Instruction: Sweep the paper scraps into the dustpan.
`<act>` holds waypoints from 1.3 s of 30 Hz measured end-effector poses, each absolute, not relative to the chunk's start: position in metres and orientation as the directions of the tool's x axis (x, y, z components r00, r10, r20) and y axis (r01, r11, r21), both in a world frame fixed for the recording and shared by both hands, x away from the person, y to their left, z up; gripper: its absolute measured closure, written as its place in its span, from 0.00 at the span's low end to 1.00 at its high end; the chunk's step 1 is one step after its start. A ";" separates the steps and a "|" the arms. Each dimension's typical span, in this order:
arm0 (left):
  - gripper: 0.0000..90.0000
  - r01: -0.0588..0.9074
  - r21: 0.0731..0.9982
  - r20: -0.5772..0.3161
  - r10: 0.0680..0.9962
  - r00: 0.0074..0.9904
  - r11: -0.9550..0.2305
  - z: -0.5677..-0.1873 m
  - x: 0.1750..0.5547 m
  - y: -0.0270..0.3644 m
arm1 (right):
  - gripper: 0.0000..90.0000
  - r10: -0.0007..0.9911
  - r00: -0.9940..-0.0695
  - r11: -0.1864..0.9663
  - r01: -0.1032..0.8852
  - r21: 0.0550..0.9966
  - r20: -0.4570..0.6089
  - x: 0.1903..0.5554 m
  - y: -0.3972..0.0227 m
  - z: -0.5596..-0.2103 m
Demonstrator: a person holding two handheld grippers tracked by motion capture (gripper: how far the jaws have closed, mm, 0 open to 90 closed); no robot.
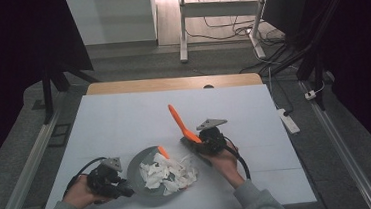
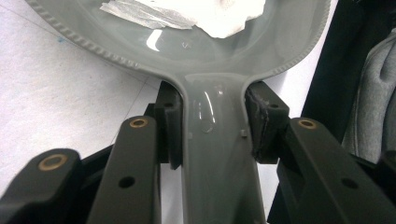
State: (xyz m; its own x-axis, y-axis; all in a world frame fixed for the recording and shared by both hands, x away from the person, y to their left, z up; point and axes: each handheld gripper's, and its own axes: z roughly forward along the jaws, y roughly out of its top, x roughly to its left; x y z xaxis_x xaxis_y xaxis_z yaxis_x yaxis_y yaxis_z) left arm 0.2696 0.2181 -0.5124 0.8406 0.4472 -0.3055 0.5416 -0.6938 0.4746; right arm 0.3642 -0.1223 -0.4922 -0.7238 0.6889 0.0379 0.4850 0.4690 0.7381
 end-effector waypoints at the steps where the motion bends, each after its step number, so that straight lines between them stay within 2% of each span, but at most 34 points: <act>1: 0.68 0.541 0.475 -0.305 0.448 0.841 -0.694 -0.513 0.270 0.218 | 0.78 0.684 -0.728 0.472 0.484 0.737 0.040 0.363 -0.120 -0.492; 26: 0.68 0.553 0.476 -0.315 0.455 0.833 -0.684 -0.515 0.271 0.216 | 0.78 0.594 -0.798 0.475 0.451 0.756 0.103 0.333 -0.059 -0.493; 32: 0.68 0.556 0.479 -0.319 0.455 0.831 -0.680 -0.516 0.271 0.216 | 0.78 0.524 -0.840 0.467 0.421 0.778 0.141 0.324 -0.045 -0.489; 39: 0.68 0.557 0.479 -0.317 0.459 0.830 -0.678 -0.516 0.271 0.216 | 0.78 0.540 -0.835 0.441 0.384 0.811 0.102 0.324 -0.053 -0.476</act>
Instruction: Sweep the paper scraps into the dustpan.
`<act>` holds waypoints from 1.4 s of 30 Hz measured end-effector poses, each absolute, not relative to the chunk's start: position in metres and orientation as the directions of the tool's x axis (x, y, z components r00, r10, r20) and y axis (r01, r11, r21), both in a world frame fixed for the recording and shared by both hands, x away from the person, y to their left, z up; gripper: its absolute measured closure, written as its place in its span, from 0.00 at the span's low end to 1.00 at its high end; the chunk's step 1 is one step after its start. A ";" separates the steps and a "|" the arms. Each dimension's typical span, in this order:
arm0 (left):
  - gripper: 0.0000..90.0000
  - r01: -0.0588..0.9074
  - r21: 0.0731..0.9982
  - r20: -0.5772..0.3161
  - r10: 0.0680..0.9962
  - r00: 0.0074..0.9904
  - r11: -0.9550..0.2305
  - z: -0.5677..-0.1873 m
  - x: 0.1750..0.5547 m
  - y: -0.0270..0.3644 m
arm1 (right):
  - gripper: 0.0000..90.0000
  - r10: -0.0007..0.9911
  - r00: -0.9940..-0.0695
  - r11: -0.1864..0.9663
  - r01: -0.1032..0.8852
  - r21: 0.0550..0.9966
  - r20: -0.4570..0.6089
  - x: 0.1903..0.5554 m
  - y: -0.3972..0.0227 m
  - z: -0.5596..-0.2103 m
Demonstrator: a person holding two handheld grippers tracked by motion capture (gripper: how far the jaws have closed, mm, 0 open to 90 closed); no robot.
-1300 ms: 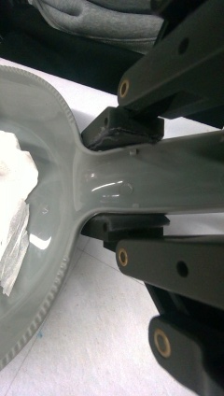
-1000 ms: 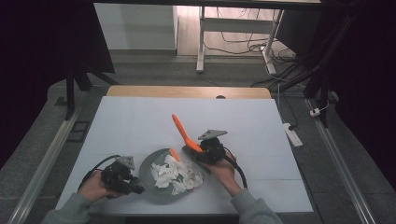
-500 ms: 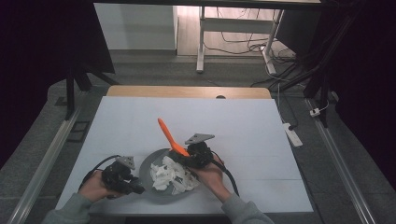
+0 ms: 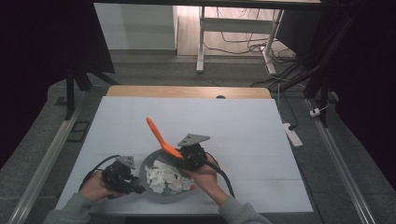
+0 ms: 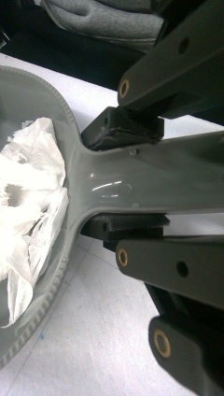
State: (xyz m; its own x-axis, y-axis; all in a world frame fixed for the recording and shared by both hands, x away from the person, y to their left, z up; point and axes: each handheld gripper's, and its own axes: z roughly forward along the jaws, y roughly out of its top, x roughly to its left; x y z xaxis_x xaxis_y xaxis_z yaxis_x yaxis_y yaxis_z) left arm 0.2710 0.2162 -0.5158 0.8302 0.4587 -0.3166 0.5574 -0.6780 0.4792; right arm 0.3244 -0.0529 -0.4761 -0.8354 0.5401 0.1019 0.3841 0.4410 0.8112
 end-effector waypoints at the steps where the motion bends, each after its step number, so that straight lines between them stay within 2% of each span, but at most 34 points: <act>1: 0.68 0.556 0.479 -0.316 0.457 0.831 -0.679 -0.516 0.271 0.216 | 0.78 0.549 -0.830 0.433 0.389 0.813 0.104 0.326 -0.056 -0.474; 15: 0.68 0.570 0.479 -0.322 0.470 0.822 -0.668 -0.518 0.268 0.215 | 0.78 0.643 -0.758 0.357 0.423 0.833 0.110 0.342 -0.104 -0.457; 25: 0.68 0.598 0.472 -0.323 0.504 0.801 -0.648 -0.517 0.260 0.209 | 0.78 0.724 -0.680 0.370 0.525 0.767 0.117 0.334 -0.134 -0.477; 42: 0.68 0.619 0.474 -0.324 0.530 0.784 -0.626 -0.518 0.254 0.204 | 0.78 0.690 -0.715 0.434 0.531 0.728 0.110 0.322 -0.098 -0.494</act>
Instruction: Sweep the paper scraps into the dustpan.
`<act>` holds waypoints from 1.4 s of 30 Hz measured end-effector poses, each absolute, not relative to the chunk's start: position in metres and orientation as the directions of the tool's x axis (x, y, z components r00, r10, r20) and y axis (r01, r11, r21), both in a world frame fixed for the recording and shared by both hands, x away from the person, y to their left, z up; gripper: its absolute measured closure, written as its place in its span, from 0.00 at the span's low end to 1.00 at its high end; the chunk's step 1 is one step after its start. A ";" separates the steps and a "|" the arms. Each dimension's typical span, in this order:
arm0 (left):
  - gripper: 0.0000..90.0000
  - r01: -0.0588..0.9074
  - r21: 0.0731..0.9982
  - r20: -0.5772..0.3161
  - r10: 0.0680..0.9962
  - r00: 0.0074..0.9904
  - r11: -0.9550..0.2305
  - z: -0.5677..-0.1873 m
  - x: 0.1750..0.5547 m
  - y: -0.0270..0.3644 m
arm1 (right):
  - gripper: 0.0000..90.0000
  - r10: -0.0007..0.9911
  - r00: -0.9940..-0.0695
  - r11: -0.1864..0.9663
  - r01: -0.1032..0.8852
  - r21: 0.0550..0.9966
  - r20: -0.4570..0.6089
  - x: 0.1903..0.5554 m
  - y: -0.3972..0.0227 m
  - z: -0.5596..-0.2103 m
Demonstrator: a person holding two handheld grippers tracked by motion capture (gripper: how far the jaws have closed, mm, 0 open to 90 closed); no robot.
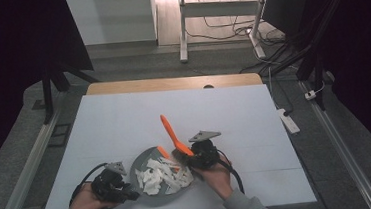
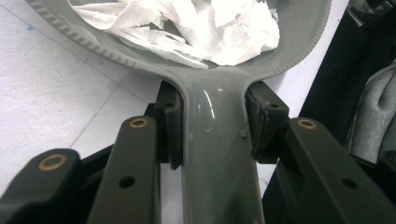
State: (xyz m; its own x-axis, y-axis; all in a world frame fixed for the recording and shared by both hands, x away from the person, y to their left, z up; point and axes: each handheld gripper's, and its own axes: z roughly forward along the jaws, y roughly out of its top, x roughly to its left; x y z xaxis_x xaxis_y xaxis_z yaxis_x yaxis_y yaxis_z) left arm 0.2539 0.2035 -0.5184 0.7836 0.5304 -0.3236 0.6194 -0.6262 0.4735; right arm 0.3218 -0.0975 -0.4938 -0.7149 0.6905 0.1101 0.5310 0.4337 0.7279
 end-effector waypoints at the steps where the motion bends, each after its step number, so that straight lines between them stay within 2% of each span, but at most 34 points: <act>1: 0.68 0.619 0.473 -0.323 0.530 0.784 -0.627 -0.519 0.254 0.203 | 0.78 0.685 -0.720 0.439 0.527 0.728 0.108 0.320 -0.093 -0.494; 5: 0.68 0.620 0.472 -0.324 0.531 0.783 -0.627 -0.519 0.254 0.203 | 0.78 0.671 -0.735 0.448 0.503 0.739 0.094 0.315 -0.078 -0.493; 16: 0.68 0.624 0.478 -0.334 0.529 0.780 -0.618 -0.521 0.256 0.205 | 0.78 0.564 -0.814 0.454 0.448 0.770 0.142 0.303 -0.046 -0.486; 31: 0.68 0.620 0.494 -0.326 0.532 0.782 -0.609 -0.523 0.257 0.207 | 0.78 0.617 -0.776 0.386 0.444 0.809 0.131 0.314 -0.076 -0.466; 42: 0.68 0.623 0.501 -0.325 0.536 0.779 -0.601 -0.523 0.257 0.208 | 0.78 0.617 -0.778 0.398 0.436 0.807 0.116 0.314 -0.085 -0.461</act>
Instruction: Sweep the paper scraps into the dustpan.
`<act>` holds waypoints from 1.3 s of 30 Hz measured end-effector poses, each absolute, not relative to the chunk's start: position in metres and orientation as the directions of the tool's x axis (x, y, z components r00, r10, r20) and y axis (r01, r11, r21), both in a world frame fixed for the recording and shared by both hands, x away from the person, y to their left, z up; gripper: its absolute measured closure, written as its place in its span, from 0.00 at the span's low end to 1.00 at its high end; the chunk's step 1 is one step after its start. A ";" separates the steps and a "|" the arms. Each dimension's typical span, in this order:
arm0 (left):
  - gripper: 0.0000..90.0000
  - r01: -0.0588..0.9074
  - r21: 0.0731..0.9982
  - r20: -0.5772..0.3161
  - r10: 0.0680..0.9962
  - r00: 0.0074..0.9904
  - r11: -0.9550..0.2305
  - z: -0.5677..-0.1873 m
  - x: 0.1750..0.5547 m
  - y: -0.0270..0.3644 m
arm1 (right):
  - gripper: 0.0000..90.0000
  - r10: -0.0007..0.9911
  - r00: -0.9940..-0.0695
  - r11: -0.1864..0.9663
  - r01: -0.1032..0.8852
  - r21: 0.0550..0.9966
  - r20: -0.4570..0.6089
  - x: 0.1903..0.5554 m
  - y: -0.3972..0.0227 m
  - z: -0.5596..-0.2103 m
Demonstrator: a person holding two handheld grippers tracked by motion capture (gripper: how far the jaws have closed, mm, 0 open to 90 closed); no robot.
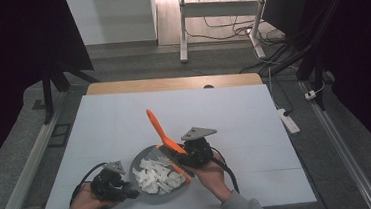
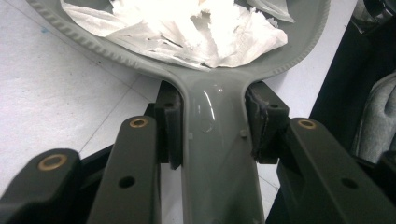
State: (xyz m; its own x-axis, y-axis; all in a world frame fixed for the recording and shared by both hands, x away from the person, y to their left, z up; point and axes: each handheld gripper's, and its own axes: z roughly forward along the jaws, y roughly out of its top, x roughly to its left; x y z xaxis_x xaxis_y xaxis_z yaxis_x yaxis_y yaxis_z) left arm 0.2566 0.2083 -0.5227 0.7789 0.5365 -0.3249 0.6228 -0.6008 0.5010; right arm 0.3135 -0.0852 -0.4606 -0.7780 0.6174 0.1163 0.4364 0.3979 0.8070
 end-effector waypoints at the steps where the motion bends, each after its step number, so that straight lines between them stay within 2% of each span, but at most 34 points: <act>1: 0.68 0.623 0.501 -0.325 0.537 0.779 -0.600 -0.523 0.257 0.208 | 0.78 0.621 -0.774 0.393 0.439 0.808 0.118 0.314 -0.087 -0.460; 18: 0.68 0.632 0.523 -0.309 0.564 0.766 -0.572 -0.521 0.257 0.211 | 0.78 0.670 -0.731 0.347 0.463 0.816 0.130 0.326 -0.118 -0.457; 39: 0.68 0.650 0.591 -0.300 0.618 0.726 -0.477 -0.513 0.257 0.219 | 0.78 0.663 -0.742 0.339 0.418 0.843 0.102 0.327 -0.161 -0.449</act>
State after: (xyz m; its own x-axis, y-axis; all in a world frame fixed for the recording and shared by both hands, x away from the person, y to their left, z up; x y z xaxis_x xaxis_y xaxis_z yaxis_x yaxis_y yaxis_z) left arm 0.2574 0.2188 -0.5128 0.7264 0.6184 -0.2999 0.6503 -0.4773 0.5910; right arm 0.3265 -0.1615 -0.4488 -0.7420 0.6627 0.1018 0.4184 0.3391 0.8426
